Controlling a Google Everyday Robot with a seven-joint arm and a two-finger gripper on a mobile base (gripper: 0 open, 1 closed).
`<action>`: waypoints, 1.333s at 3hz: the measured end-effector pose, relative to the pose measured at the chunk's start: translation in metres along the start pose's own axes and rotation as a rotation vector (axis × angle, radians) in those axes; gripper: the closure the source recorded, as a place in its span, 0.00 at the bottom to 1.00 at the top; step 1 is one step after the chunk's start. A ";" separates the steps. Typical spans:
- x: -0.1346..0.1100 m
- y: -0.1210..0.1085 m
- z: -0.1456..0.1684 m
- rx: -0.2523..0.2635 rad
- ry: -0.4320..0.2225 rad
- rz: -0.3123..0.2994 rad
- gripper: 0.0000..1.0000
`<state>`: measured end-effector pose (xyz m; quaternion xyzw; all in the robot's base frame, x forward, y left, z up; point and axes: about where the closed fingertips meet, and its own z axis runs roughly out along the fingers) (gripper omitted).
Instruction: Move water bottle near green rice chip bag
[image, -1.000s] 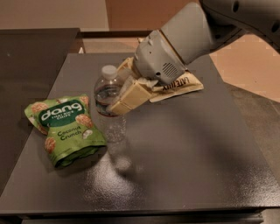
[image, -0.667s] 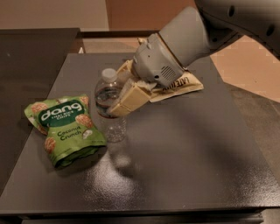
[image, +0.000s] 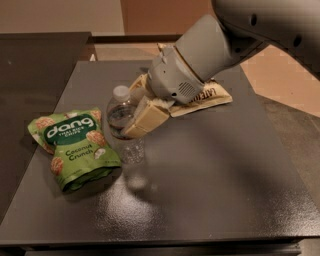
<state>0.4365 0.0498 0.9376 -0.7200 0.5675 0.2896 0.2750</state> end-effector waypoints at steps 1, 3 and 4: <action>-0.002 0.001 0.000 0.000 0.000 -0.003 0.36; -0.006 0.003 0.001 -0.001 0.003 -0.011 0.00; -0.006 0.003 0.001 -0.001 0.003 -0.011 0.00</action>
Offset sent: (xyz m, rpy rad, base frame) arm -0.0013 0.0012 0.0014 0.0000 -0.0021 0.0021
